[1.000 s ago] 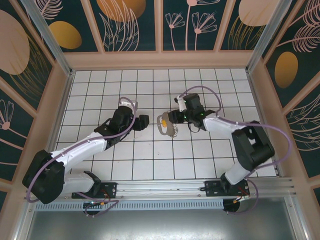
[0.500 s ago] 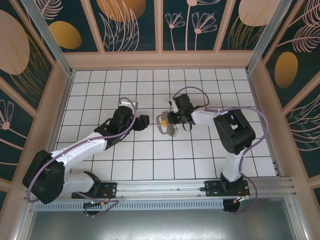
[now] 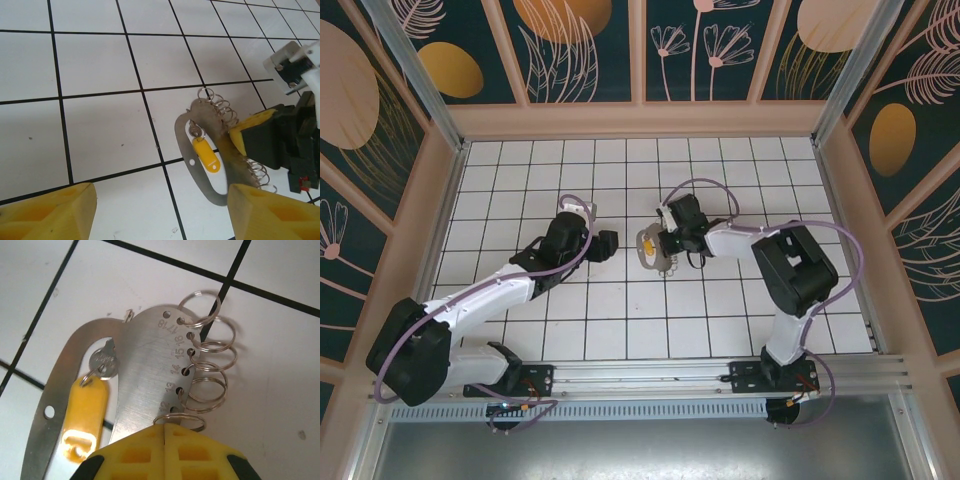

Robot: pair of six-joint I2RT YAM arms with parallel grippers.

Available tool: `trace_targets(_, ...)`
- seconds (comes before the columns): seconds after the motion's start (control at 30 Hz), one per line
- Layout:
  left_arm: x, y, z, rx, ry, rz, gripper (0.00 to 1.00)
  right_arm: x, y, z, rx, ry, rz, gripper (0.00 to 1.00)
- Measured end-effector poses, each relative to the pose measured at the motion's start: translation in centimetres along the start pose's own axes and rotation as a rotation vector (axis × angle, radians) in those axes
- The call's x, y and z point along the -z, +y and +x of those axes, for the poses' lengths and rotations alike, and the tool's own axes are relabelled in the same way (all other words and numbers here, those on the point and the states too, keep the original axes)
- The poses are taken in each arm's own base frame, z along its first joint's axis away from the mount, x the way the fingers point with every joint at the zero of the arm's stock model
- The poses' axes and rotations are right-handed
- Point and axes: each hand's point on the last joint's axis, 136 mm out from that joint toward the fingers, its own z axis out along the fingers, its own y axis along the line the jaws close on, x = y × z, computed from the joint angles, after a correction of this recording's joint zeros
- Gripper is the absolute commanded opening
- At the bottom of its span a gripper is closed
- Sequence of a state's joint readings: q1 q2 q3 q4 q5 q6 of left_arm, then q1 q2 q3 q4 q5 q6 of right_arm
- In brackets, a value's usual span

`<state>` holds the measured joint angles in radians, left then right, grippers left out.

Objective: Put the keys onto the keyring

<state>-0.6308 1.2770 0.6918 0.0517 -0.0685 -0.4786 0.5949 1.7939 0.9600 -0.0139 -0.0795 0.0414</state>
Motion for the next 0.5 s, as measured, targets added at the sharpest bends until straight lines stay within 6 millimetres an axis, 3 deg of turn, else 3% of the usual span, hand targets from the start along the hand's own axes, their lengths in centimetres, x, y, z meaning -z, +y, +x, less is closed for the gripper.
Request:
trace_targets(0.1,0.1,0.1,0.2,0.0,0.0,-0.001,0.68,1.8,0.9,-0.3,0.043,-0.048,-0.026,0.0)
trace_targets(0.33,0.9,0.2,0.3,-0.003,-0.017,0.008,0.66,7.7,4.2,-3.4,0.153,-0.263,-0.151,0.0)
trace_targets(0.5,1.8,-0.7,-0.7,-0.025,-0.053,0.054,0.64,9.8,6.3,-3.3,0.232,-0.341,-0.237,0.0)
